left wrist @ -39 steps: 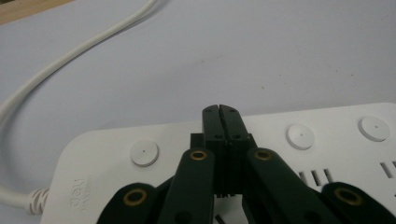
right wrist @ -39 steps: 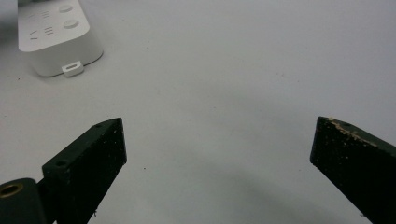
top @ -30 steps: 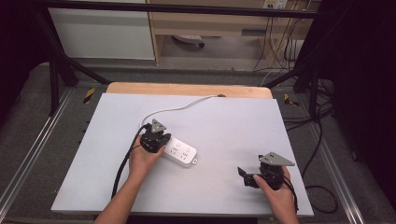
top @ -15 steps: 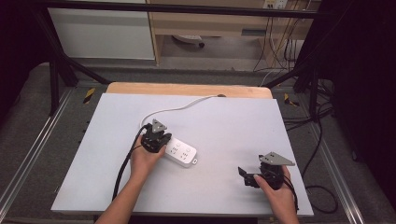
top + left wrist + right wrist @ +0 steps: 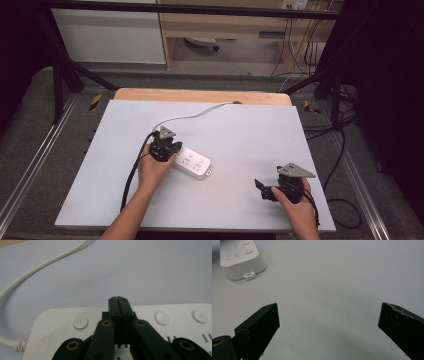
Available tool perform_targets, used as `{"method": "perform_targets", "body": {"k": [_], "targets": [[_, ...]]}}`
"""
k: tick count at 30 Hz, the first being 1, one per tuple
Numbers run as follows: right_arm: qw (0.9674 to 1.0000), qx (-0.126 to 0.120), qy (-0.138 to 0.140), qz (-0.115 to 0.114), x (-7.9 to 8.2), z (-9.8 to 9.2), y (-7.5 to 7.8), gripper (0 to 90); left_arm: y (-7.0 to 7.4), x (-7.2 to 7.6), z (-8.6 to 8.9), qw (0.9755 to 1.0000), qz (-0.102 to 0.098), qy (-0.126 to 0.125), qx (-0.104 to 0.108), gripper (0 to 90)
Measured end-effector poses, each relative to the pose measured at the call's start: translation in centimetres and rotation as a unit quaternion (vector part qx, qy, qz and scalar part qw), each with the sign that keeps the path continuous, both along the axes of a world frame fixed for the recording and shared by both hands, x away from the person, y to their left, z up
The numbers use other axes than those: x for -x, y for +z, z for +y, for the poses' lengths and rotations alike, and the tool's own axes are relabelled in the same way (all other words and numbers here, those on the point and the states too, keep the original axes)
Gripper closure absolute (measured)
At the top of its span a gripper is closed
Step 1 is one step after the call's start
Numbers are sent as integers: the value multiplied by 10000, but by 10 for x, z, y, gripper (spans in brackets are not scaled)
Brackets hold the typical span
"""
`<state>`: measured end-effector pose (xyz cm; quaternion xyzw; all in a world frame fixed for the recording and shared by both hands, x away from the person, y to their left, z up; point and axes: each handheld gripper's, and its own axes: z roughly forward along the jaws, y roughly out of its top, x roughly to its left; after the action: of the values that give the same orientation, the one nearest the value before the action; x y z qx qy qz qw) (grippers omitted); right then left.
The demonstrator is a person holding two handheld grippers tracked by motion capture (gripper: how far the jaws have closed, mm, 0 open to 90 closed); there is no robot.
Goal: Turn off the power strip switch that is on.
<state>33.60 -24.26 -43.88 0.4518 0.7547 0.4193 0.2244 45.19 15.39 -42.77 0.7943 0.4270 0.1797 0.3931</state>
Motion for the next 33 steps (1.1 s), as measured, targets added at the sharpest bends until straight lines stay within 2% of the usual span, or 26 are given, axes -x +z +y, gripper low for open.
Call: {"method": "perform_targets", "body": {"k": [6,14,16,21,27,28,29,33], "targets": [[10000,-6,6,-2,-1,0,0,41,-2,-2,0,10000,-32,-18,91,900],[10000,-11,-3,9,-1,-1,-1,40,-1,-2,-3,9994,-293,-96,186,900],[10000,-18,1,23,-1,-1,-1,40,0,-3,-3,9991,-292,-86,285,900],[10000,-22,-2,17,-1,-1,-1,40,1,-4,-1,9987,-370,9,355,900],[10000,-10,9,25,-1,-1,-1,40,2,-7,0,9983,-336,91,459,900],[10000,-22,2,31,-1,-1,-1,40,3,-7,1,9981,-347,114,490,888],[10000,-19,5,32,-1,-1,-1,41,3,-8,1,9980,-376,132,498,822],[10000,-23,2,33,-2,-1,-1,41,5,-8,0,9973,-562,99,464,723]]}}
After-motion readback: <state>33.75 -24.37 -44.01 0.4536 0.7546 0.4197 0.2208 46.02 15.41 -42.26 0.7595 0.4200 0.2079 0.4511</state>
